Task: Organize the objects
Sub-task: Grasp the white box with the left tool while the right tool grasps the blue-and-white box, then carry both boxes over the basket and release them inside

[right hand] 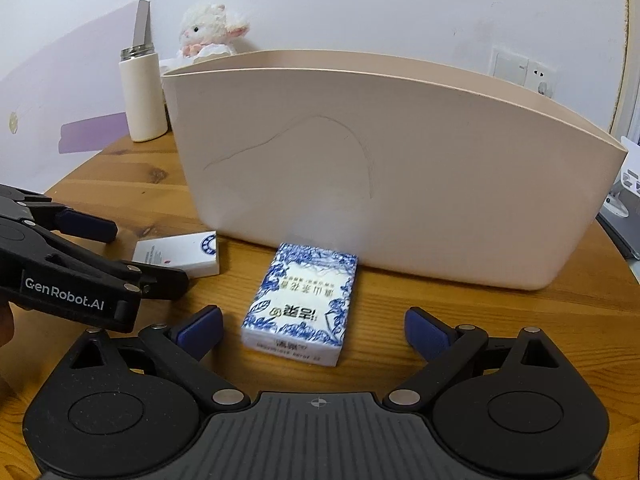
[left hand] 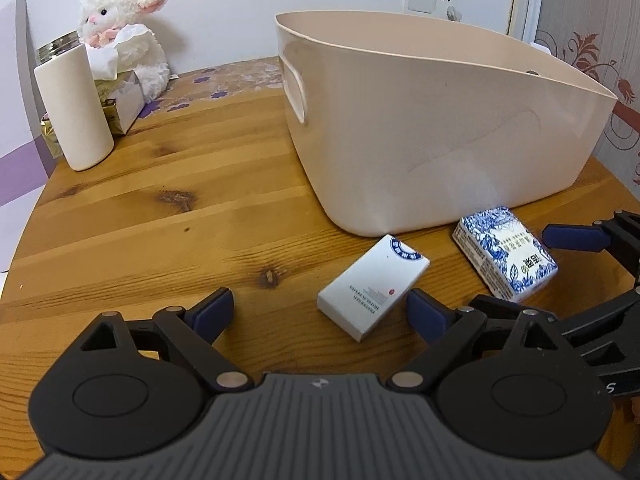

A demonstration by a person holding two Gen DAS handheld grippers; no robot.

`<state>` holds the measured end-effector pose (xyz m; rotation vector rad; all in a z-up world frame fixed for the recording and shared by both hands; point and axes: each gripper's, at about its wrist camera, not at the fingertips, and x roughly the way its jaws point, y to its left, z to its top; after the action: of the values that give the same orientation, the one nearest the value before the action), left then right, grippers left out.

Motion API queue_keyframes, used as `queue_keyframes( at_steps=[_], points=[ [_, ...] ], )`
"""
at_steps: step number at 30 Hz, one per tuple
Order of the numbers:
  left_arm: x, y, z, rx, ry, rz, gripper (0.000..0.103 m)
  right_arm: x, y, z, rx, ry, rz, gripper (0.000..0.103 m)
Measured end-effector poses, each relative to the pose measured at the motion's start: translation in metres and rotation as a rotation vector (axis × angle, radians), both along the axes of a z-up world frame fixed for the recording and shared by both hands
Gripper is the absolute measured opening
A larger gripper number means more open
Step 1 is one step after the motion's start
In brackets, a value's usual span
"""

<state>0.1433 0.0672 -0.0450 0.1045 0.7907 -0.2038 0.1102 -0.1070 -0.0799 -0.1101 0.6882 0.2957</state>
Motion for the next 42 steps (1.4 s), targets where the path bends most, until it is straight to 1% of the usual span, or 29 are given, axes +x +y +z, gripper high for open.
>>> queue_keyframes(
  at_steps=[2, 6, 9, 11, 13, 14, 15, 16, 17, 18, 19, 20, 21, 22, 24, 29, 33, 35, 38, 42],
  points=[
    [0.001, -0.001, 0.0, -0.003, -0.001, -0.003, 0.093, 0.001, -0.001, 0.0, 0.004, -0.004, 0.002, 0.096],
    [0.004, -0.004, 0.0, -0.003, 0.003, -0.006, 0.093, 0.001, -0.003, 0.001, 0.004, -0.009, 0.015, 0.089],
    [0.005, -0.004, 0.0, -0.004, 0.004, -0.011, 0.091, -0.001, -0.006, 0.002, 0.006, -0.015, 0.019, 0.085],
    [0.003, -0.006, 0.001, -0.006, -0.002, -0.03, 0.084, -0.002, -0.008, 0.003, 0.009, -0.018, 0.017, 0.08],
    [0.001, -0.007, 0.002, -0.005, -0.008, -0.052, 0.079, -0.003, -0.01, 0.004, 0.012, -0.018, 0.018, 0.07],
    [0.001, -0.008, 0.002, -0.007, -0.009, -0.052, 0.078, -0.004, -0.01, 0.005, 0.012, -0.019, 0.021, 0.068],
    [0.001, -0.009, 0.002, -0.006, -0.01, -0.049, 0.077, -0.004, -0.01, 0.006, 0.011, -0.018, 0.026, 0.061],
    [0.0, -0.009, 0.002, -0.008, -0.013, -0.051, 0.073, -0.004, -0.009, 0.007, 0.009, -0.017, 0.031, 0.055],
    [0.0, -0.01, 0.002, -0.01, -0.014, -0.058, 0.067, -0.005, -0.009, 0.008, 0.008, -0.017, 0.037, 0.051],
    [-0.001, -0.012, 0.003, -0.011, -0.018, -0.067, 0.063, -0.005, -0.008, 0.009, 0.005, -0.016, 0.041, 0.044],
    [-0.002, -0.014, 0.004, -0.013, -0.02, -0.078, 0.051, -0.006, -0.007, 0.009, -0.002, -0.016, 0.041, 0.044],
    [-0.004, -0.017, 0.004, -0.013, -0.022, -0.088, 0.041, -0.007, -0.006, 0.009, -0.009, -0.019, 0.043, 0.044],
    [-0.005, -0.019, 0.005, -0.015, -0.019, -0.098, 0.035, -0.007, -0.006, 0.01, -0.011, -0.019, 0.044, 0.044],
    [-0.005, -0.022, 0.005, -0.013, -0.015, -0.102, 0.033, -0.007, -0.006, 0.01, -0.011, -0.016, 0.044, 0.044],
    [-0.006, -0.026, 0.006, 0.011, -0.021, -0.1, 0.033, -0.007, -0.008, 0.011, -0.008, -0.009, 0.044, 0.044],
    [-0.009, -0.029, 0.007, 0.026, -0.017, -0.082, 0.032, -0.013, -0.017, 0.014, -0.003, 0.005, 0.037, 0.043],
    [-0.017, -0.033, 0.01, 0.045, -0.02, -0.097, 0.032, -0.02, -0.028, 0.02, 0.01, -0.003, 0.024, 0.043],
    [-0.024, -0.036, 0.015, 0.055, -0.037, -0.1, 0.032, -0.024, -0.033, 0.025, 0.016, -0.013, 0.021, 0.043],
    [-0.032, -0.037, 0.027, 0.047, -0.059, -0.103, 0.032, -0.03, -0.041, 0.034, 0.026, -0.033, 0.015, 0.043],
    [-0.042, -0.038, 0.044, 0.04, -0.096, -0.109, 0.032, -0.04, -0.054, 0.047, 0.04, -0.085, -0.009, 0.043]
  ],
)
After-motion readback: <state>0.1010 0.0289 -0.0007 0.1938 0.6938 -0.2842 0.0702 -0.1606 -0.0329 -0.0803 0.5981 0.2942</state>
